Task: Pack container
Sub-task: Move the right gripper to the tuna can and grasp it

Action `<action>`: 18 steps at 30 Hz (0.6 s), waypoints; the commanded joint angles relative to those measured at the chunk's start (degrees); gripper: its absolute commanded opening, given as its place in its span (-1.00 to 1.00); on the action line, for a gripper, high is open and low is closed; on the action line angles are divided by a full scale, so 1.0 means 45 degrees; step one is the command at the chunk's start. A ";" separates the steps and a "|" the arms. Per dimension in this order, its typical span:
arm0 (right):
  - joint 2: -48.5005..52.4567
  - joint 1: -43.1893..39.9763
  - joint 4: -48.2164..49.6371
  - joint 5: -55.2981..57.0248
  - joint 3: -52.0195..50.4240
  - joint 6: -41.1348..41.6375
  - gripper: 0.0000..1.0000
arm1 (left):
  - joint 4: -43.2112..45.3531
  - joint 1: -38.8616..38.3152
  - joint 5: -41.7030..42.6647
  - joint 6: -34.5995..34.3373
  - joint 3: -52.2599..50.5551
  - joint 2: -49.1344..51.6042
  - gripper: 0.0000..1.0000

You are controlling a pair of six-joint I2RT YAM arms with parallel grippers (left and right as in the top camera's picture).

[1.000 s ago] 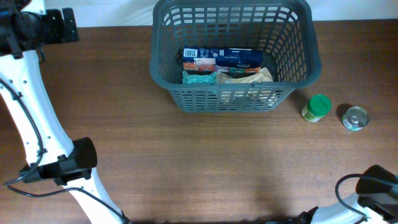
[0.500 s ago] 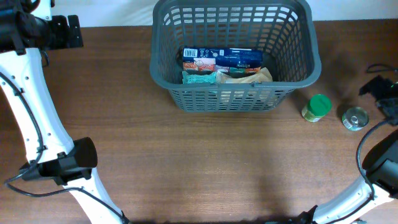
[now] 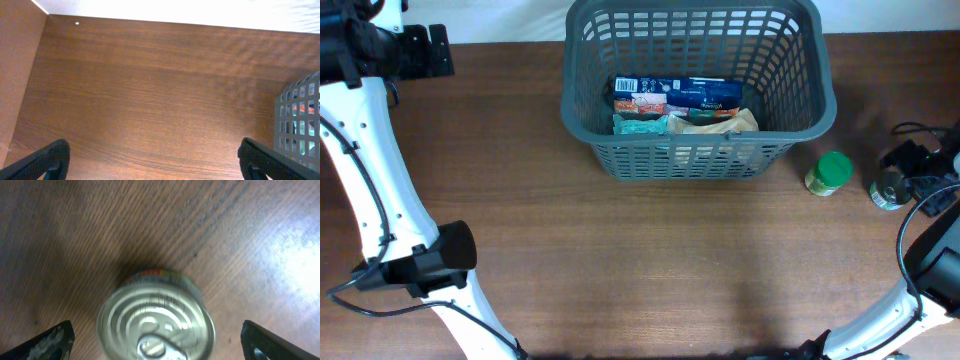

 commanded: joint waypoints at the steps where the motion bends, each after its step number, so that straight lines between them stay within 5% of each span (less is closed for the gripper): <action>1: 0.0024 0.0102 0.0461 0.0204 -0.0520 0.0316 0.98 | -0.0019 0.0019 0.0049 -0.0117 -0.0029 0.0053 0.98; 18: 0.0034 0.0097 0.1729 0.0219 -0.1734 0.0767 0.96 | -0.0019 0.0019 0.0049 -0.0121 -0.0029 0.0053 0.98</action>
